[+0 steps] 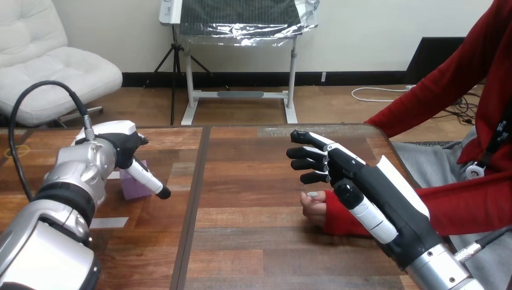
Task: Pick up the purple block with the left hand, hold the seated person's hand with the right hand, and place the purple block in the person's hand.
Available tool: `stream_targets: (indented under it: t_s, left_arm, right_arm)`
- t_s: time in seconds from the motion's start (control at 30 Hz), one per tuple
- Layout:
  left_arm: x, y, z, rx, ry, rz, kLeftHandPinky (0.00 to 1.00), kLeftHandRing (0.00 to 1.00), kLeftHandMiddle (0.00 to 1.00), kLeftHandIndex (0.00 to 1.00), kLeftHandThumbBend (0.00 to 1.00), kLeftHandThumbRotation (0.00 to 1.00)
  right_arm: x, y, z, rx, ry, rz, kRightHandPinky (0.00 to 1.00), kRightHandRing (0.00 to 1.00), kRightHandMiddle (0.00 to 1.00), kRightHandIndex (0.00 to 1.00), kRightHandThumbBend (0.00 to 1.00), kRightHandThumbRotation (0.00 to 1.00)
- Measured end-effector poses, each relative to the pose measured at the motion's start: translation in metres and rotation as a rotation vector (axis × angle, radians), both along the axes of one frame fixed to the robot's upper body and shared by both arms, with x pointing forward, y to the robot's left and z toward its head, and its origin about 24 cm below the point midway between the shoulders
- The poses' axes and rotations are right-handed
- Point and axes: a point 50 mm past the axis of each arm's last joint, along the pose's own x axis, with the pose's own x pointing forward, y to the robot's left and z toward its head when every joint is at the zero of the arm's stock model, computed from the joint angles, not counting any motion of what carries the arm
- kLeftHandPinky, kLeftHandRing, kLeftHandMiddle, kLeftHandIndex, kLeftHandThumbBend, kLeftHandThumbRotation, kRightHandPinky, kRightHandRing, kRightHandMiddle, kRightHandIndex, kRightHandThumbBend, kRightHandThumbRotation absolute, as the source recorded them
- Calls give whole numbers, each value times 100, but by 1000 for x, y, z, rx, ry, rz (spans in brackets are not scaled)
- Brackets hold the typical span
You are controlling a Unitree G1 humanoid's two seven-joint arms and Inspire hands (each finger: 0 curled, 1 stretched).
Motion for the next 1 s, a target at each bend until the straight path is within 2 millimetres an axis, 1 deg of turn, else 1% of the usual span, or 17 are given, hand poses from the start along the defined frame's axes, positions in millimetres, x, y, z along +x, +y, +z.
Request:
stream_targets:
  t_s: [0.43, 0.73, 1.0]
  left_arm:
    - [-2, 2, -3, -2, 17, 4, 100, 100, 100, 97, 100, 38]
    - [-3, 4, -5, 34, 31, 3, 99, 100, 100, 97, 100, 35]
    - [-5, 7, -8, 81, 52, 5, 99, 100, 100, 97, 98, 36]
  right_arm:
    - [0, 0, 0, 0, 0, 0, 77, 82, 85, 89, 100, 100]
    - [0, 0, 0, 1, -2, 1, 77, 82, 84, 89, 100, 100]
    - [0, 0, 0, 2, -2, 2, 76, 82, 84, 89, 100, 100]
